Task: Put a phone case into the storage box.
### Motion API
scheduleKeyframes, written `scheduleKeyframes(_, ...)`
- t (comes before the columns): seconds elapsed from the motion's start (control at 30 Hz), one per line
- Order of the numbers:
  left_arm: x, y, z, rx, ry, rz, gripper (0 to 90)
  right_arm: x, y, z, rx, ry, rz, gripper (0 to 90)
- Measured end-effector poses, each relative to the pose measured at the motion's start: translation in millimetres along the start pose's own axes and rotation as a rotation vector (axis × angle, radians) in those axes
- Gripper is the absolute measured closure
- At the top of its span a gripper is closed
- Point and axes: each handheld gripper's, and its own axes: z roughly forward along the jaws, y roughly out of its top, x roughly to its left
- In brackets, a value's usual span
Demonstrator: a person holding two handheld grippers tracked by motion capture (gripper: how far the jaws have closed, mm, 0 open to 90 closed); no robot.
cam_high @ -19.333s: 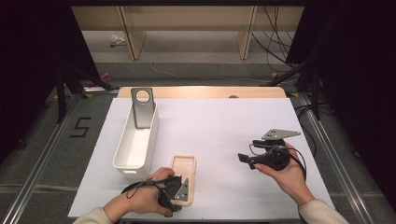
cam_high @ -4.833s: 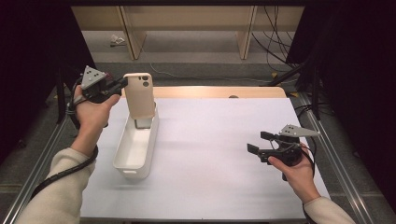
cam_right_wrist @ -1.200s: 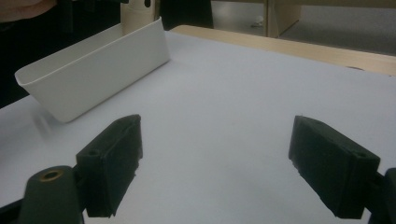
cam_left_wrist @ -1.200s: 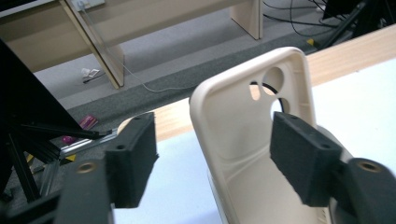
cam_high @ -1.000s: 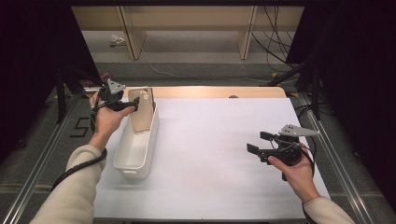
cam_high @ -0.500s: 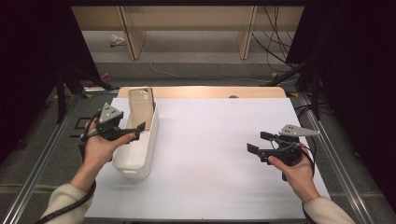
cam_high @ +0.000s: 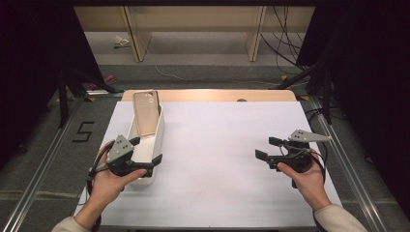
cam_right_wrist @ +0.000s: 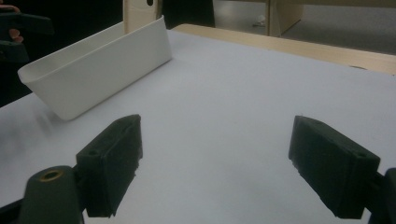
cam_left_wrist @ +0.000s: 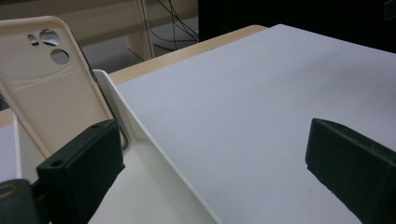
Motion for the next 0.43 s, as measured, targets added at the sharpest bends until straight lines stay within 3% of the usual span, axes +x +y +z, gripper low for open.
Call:
scheduleKeyframes(0.07, -4.0, -2.2, -2.0, -0.009, 0.008, 0.024, 4.0, 0.7, 0.0, 0.3, 0.003, 0.001, -0.002, 18.4)
scheduleKeyframes(0.23, -9.0, -9.1, -3.5, -0.011, 0.010, 0.040, 4.2, 2.9, -0.4, 1.2, 0.009, 0.008, -0.007, 18.4)
scheduleKeyframes(0.43, -9.0, -11.5, -4.7, -0.026, 0.009, 0.037, 4.3, 3.3, -1.0, 2.5, 0.011, 0.012, -0.005, 18.4)
